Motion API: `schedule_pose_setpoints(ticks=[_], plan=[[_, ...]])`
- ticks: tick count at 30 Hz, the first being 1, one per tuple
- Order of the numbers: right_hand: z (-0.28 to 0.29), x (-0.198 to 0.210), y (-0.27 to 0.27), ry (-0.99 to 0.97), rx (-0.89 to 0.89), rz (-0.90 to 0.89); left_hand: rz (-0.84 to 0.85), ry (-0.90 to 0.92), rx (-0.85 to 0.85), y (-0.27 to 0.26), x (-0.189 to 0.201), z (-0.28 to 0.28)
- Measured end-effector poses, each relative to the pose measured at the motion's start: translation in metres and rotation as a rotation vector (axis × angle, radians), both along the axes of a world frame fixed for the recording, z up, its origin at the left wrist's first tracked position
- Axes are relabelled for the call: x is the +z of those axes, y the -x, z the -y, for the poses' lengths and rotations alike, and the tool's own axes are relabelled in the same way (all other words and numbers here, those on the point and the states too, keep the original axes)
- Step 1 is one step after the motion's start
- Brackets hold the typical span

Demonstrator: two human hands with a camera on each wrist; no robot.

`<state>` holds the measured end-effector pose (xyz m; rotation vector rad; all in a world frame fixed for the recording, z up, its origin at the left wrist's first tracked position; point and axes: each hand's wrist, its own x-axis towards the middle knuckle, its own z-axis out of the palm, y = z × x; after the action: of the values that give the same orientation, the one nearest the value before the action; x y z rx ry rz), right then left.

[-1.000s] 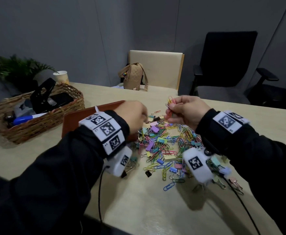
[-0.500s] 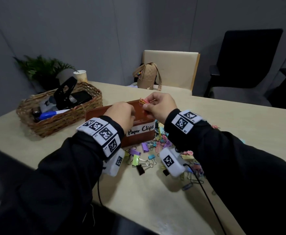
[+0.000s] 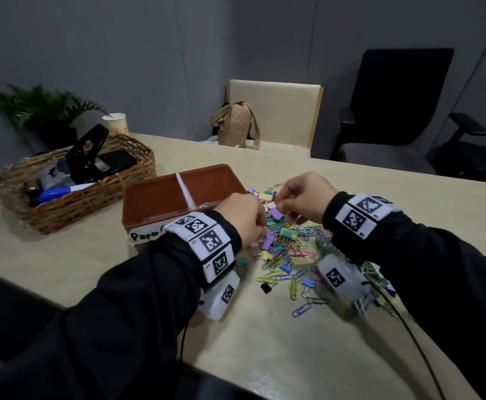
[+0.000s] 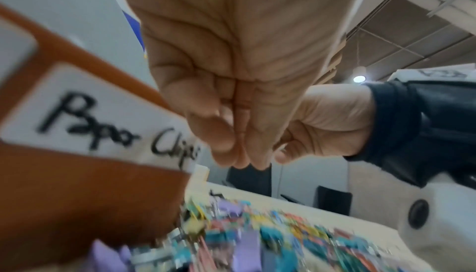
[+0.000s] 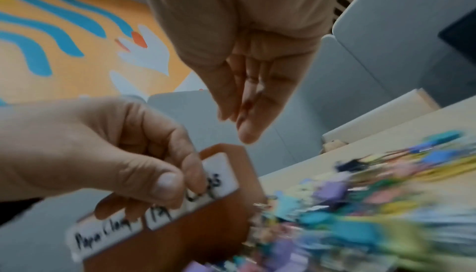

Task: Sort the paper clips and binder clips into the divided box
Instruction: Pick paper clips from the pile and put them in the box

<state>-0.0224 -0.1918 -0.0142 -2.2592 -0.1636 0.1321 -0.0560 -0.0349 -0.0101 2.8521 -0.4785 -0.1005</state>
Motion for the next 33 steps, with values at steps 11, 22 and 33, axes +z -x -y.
schedule_pose_setpoints(ticks=[11, 22, 33], plan=[[0.051, -0.005, 0.023, 0.769, 0.291, -0.034, -0.121, -0.122, -0.234, 0.001, -0.028, 0.052], [0.057, -0.016, 0.027, 0.792, 0.357, -0.144, -0.133, -0.258, -0.231, -0.007, -0.03, 0.067], [0.049, -0.016, 0.03, 0.912, 0.477, -0.07, -0.121, -0.124, -0.152, -0.005, -0.008, 0.017]])
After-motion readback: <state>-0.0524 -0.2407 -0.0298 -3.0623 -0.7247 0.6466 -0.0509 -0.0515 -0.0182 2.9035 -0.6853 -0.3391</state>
